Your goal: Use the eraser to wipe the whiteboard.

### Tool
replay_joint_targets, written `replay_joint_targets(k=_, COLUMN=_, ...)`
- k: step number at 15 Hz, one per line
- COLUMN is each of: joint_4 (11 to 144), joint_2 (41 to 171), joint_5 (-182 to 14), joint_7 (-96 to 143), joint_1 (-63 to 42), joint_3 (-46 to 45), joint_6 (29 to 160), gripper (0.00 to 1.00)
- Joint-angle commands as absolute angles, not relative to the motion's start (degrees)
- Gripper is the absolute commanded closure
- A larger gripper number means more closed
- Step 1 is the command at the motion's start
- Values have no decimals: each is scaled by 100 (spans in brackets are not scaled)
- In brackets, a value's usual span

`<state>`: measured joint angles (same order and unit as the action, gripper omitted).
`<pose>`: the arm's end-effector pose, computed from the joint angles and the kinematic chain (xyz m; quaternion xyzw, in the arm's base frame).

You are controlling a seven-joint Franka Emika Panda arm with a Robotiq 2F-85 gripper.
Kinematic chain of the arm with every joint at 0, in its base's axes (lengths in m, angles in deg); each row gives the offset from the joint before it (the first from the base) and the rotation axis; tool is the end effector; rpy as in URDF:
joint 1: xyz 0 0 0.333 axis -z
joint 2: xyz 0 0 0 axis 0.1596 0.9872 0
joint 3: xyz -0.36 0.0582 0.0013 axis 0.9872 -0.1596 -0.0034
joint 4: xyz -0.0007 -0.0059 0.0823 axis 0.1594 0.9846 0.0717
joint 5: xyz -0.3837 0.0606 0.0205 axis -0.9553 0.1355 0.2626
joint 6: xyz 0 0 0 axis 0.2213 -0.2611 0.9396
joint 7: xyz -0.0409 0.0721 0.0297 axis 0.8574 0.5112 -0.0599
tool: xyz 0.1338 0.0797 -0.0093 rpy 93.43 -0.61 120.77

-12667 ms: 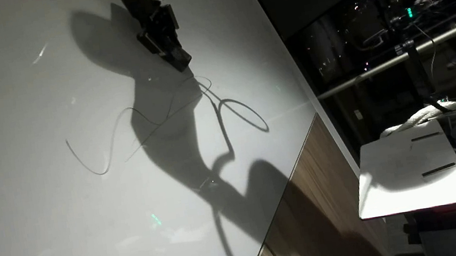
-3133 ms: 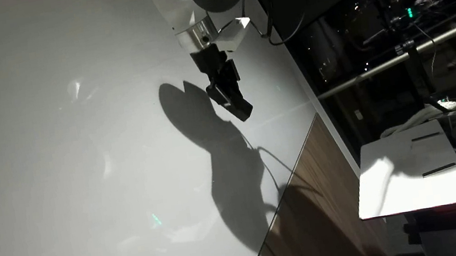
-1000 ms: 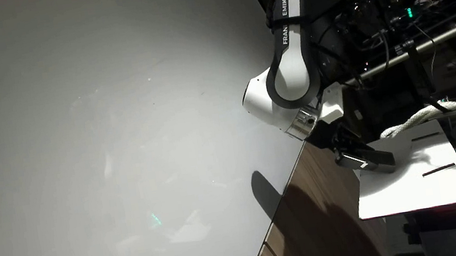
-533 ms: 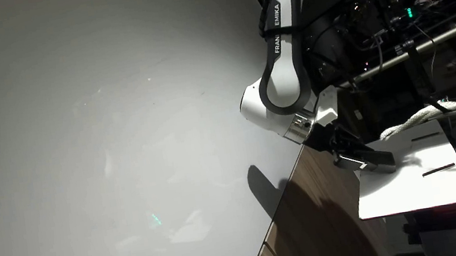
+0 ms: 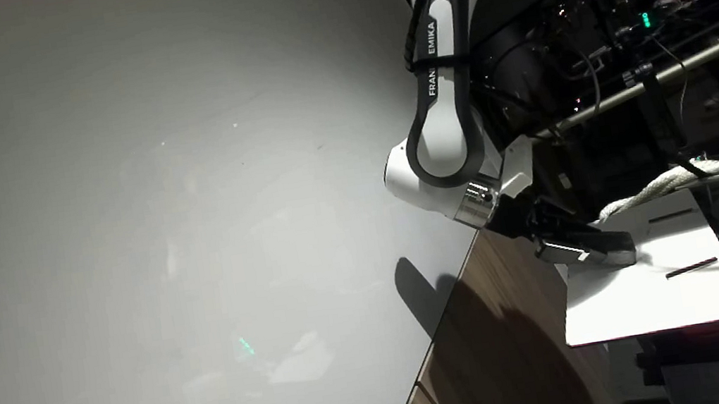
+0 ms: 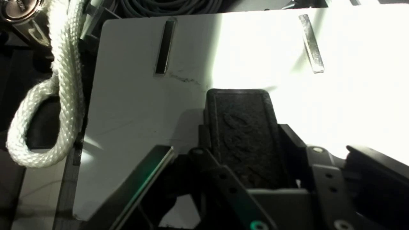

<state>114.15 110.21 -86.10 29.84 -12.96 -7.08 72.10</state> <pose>0.4411 0.0436 0.1827 0.9469 -0.0031 -0.3132 0.0722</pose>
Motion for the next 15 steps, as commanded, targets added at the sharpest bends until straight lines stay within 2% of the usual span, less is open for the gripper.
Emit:
replay_joint_targets(k=1, joint_4=11236, joint_2=11165, joint_5=-8430, joint_7=2735, joint_1=-1230, joint_3=-651, joint_6=7003, gripper=71)
replay_joint_targets(k=2, joint_4=11215, joint_2=11188, joint_5=-8424, joint_7=2721, joint_1=-1218, joint_3=-652, joint_6=6990, gripper=55)
replay_joint_targets(k=3, joint_4=11188, joint_2=11213, joint_5=-8420, joint_7=2709, joint_1=-1211, joint_3=-652, joint_6=6971, gripper=22)
replay_joint_targets(k=4, joint_4=11166, joint_2=11234, joint_5=-8411, joint_7=2699, joint_1=-1205, joint_3=-652, joint_6=6960, gripper=20)
replay_joint_targets(k=6, joint_4=11154, joint_2=11259, joint_5=-8418, joint_7=2690, joint_1=-1202, joint_3=-646, joint_6=6979, gripper=7)
replay_joint_targets(k=8, joint_4=11132, joint_2=11286, joint_5=-8426, joint_7=2681, joint_1=-1199, joint_3=-640, joint_6=6986, gripper=0)
replay_joint_targets(k=15, joint_4=11038, joint_2=11390, joint_5=-8404, joint_7=2630, joint_1=-1191, joint_3=-638, joint_6=6986, gripper=0)
